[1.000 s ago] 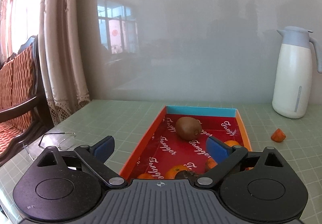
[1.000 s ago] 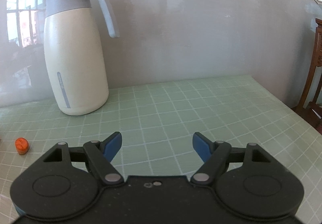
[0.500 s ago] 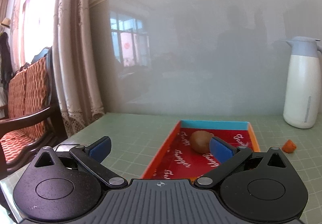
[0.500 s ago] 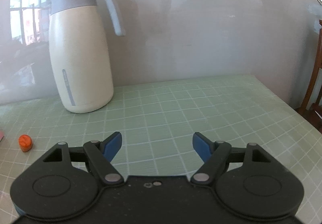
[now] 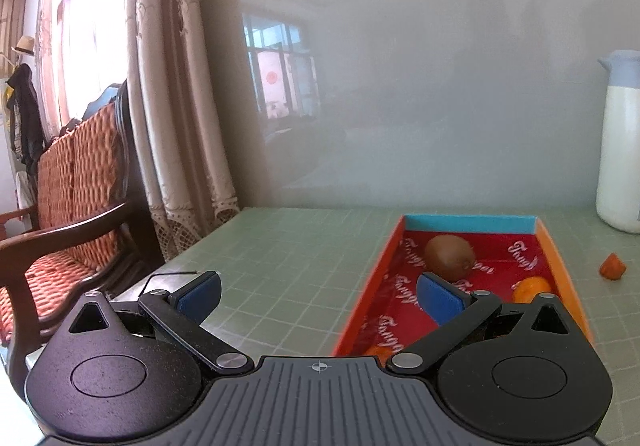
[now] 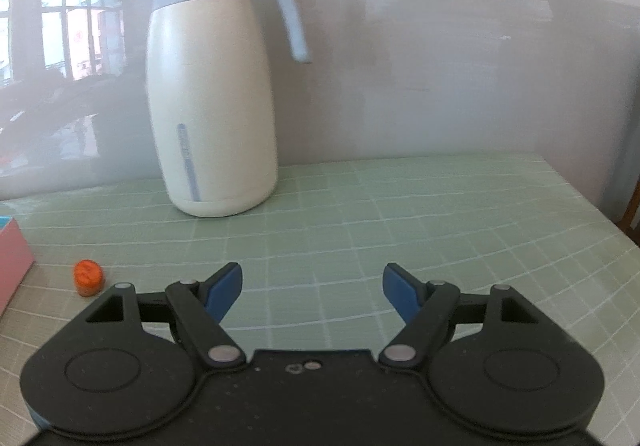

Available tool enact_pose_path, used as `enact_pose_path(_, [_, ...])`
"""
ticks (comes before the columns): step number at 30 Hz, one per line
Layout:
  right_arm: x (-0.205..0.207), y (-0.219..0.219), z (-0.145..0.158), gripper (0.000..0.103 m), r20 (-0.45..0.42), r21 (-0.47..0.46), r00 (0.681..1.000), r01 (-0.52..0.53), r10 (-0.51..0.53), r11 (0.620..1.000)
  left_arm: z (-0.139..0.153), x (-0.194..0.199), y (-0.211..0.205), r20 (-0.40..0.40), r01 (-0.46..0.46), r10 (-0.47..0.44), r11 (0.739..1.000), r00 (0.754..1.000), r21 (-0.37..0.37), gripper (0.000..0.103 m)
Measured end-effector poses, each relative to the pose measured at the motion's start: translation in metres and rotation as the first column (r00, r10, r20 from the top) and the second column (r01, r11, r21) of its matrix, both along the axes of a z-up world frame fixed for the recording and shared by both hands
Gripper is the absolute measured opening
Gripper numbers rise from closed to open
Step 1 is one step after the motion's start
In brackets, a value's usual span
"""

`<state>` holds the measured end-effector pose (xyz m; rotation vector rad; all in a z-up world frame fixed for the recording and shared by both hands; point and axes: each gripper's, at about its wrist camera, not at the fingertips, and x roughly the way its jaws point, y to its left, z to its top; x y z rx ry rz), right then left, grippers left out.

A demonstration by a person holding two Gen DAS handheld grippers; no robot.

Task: Organize fruits
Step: 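Reach the right tool to the last orange nut and grasp it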

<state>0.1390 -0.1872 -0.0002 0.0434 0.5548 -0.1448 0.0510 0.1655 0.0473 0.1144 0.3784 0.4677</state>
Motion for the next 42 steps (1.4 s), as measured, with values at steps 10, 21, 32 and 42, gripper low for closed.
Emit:
enact_pose_path(10, [0.009, 0.035, -0.002, 0.077, -0.002, 0.033, 0.997, -0.071, 0.071, 0.997, -0.005, -0.005, 0.019, -0.02, -0.027, 0.027, 1.0, 0.999, -0.009, 0.103])
enact_pose_path(21, [0.02, 0.079, -0.005, 0.077, 0.018, 0.068, 0.988, -0.152, 0.151, 0.986, -0.009, -0.012, 0.04, -0.033, -0.047, 0.047, 0.999, 0.998, -0.015, 0.103])
enact_pose_path(32, [0.032, 0.128, -0.01, 0.074, 0.026, 0.041, 0.964, -0.266, 0.265, 0.963, -0.015, -0.018, 0.062, -0.057, -0.083, 0.082, 0.997, 0.995, -0.013, 0.103])
enact_pose_path(42, [0.046, 0.138, -0.019, 0.065, -0.023, 0.03, 0.965, -0.259, 0.259, 0.965, -0.021, -0.025, 0.08, -0.074, -0.11, 0.109, 0.994, 0.991, -0.008, 0.103])
